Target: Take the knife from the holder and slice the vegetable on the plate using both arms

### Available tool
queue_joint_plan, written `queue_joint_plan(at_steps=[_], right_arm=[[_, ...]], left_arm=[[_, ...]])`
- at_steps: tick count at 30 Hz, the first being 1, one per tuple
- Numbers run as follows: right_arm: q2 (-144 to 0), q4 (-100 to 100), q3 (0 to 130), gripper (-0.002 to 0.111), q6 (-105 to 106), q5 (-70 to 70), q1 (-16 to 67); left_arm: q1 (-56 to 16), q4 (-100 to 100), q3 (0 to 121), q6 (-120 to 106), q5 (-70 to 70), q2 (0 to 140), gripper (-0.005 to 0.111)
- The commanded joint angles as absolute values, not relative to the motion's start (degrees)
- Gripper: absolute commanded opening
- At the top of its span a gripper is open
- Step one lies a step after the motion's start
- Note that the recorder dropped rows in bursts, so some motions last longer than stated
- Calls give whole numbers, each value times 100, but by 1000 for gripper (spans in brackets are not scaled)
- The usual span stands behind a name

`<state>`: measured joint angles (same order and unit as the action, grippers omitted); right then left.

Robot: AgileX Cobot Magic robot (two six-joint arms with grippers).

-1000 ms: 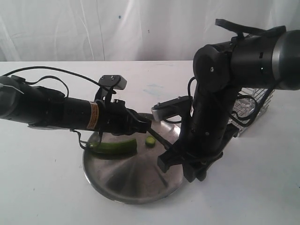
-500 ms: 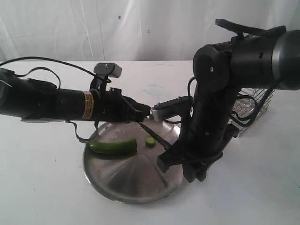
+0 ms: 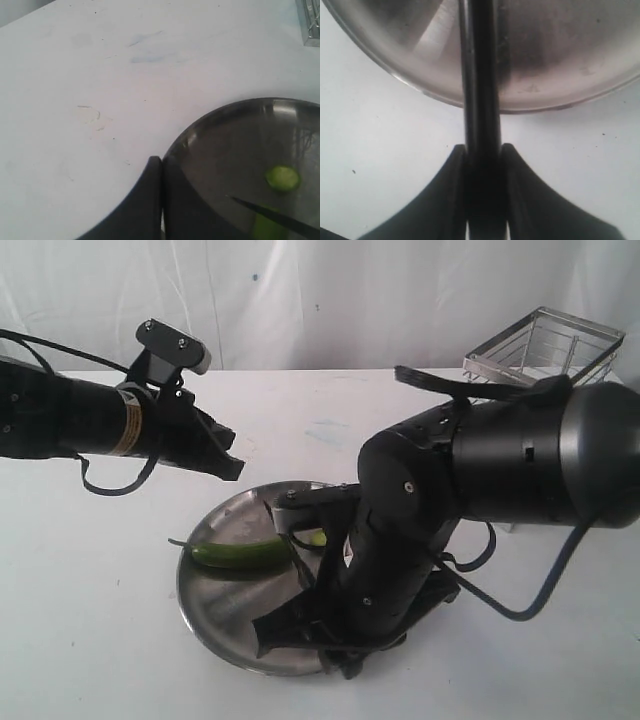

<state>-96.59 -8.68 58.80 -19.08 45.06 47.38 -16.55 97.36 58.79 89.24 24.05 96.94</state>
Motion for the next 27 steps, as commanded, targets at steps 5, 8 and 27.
queue_joint_plan(at_steps=[5, 8, 27], right_arm=[[-9729, -607, 5868, 0, -2833, 4059, 4806], [-9820, -608, 5868, 0, -2941, 3836, 4994], [-9954, 310, 5587, 0, -3902, 3483, 5263]], left_arm=[[-1656, 9473, 5861, 9000, 2355, 9653, 0], [-1656, 9457, 5861, 9000, 2372, 9653, 0], [-1656, 9470, 5861, 8964, 2433, 9653, 0]])
